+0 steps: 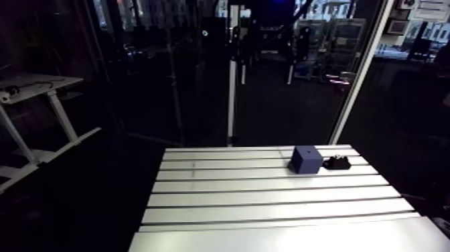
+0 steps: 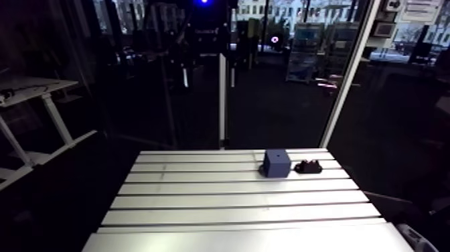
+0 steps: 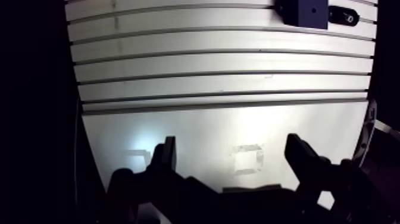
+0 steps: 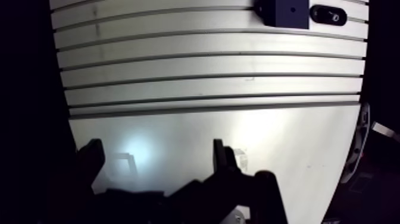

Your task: Pick up the M10 bolt and insert it into the hole until fully seated.

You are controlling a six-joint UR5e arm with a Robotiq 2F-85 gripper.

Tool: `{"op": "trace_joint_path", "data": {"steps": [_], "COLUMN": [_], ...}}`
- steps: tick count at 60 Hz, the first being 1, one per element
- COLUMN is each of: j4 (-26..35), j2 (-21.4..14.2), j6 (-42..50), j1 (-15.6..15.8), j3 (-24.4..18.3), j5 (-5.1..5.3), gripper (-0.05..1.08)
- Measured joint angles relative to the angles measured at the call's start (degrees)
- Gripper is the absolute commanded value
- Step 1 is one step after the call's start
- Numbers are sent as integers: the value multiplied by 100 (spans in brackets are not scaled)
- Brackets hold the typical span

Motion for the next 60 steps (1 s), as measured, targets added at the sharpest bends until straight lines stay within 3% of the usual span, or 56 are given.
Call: {"op": "trace_joint_path", "data": {"steps": [25,45,60], "j4": [-327,-427,-945], "j2": [225,265,270], "j6": [-60,-117,-698], "j1": [315,324,211], "j3": [-69,-82,-15], "j5": [72,52,18], "gripper": [0,0,0]}}
